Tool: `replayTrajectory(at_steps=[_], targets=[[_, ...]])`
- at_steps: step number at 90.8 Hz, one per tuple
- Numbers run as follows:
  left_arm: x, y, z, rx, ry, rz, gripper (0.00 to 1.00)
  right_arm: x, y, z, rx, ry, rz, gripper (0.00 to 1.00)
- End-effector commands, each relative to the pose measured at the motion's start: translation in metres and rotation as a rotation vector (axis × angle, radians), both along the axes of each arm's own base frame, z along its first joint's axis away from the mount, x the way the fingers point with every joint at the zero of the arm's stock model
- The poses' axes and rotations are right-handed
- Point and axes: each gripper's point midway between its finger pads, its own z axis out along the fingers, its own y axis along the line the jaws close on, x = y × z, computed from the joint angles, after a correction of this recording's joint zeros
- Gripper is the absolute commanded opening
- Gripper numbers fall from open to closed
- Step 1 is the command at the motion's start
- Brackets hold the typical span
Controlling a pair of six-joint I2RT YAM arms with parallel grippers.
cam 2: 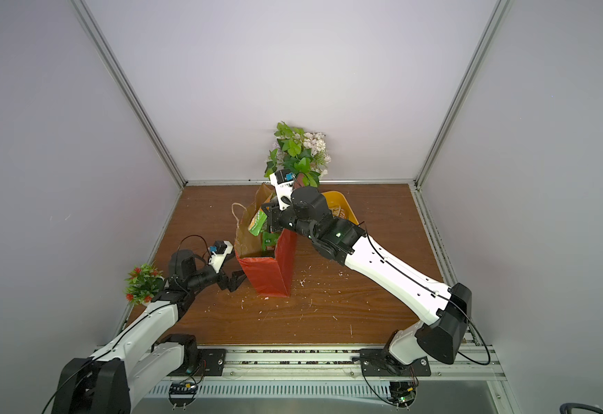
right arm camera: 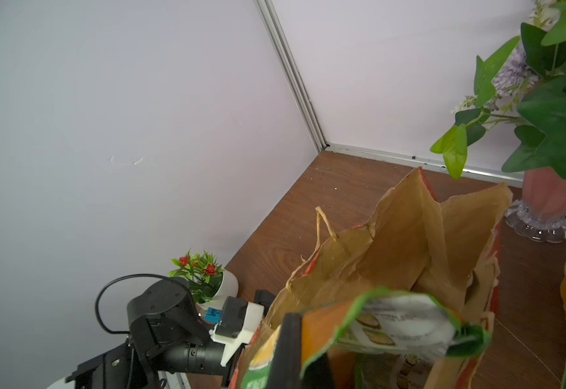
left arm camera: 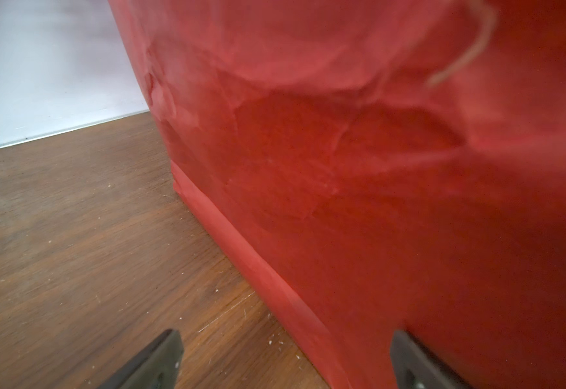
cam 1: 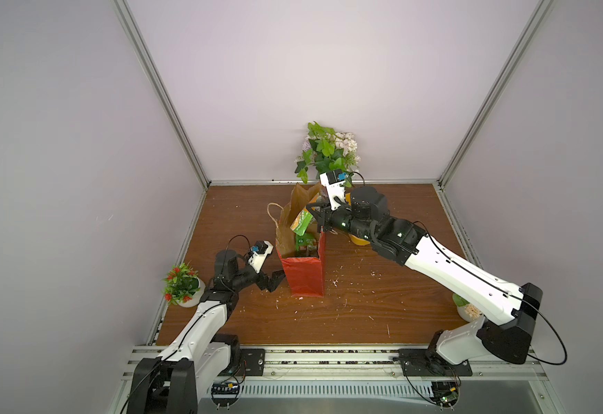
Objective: Place the condiment packets inside the bag
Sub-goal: Place the condiment packet in the paper bag, then pick up the condiment packet from the storage box.
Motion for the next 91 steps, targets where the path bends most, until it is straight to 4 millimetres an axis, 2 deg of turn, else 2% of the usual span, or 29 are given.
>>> replayTrajectory(at_steps=[1, 12, 23, 31, 39, 44, 55, 64, 74, 83, 91], targets=[[-0.010, -0.007, -0.002, 0.001, -0.004, -0.051, 0.99, 0.002, -0.003, 0.028, 0.022, -0.073, -0.012, 0.00], [-0.010, -0.007, -0.001, 0.001, -0.009, -0.052, 0.99, 0.007, -0.002, 0.021, -0.006, -0.069, -0.027, 0.01], [-0.008, -0.003, -0.004, 0.025, -0.003, -0.026, 0.99, 0.010, -0.004, 0.020, -0.017, -0.066, -0.038, 0.32], [-0.004, 0.003, -0.008, 0.047, 0.001, 0.015, 0.99, 0.009, -0.012, 0.029, -0.016, -0.085, -0.056, 0.44], [0.002, 0.011, -0.006, 0.046, -0.002, 0.053, 0.99, 0.009, -0.026, 0.038, -0.015, -0.111, -0.098, 0.53], [0.005, 0.017, -0.004, 0.039, -0.004, 0.081, 0.99, 0.010, -0.041, 0.044, -0.007, -0.127, -0.132, 0.55], [0.016, 0.033, 0.000, 0.018, -0.008, 0.146, 0.99, 0.017, -0.081, 0.038, 0.002, -0.133, -0.226, 0.59], [0.022, 0.040, -0.002, 0.017, 0.008, 0.178, 0.99, 0.034, -0.123, 0.017, 0.013, -0.102, -0.316, 0.60], [0.026, 0.043, -0.005, 0.023, 0.013, 0.195, 0.98, 0.057, -0.172, -0.024, 0.014, -0.018, -0.427, 0.62], [0.028, 0.046, -0.006, 0.031, 0.010, 0.211, 0.98, 0.072, -0.201, -0.067, 0.040, 0.072, -0.494, 0.67], [0.031, 0.049, -0.007, 0.040, 0.006, 0.233, 0.99, 0.083, -0.216, -0.104, 0.090, 0.156, -0.522, 0.68]])
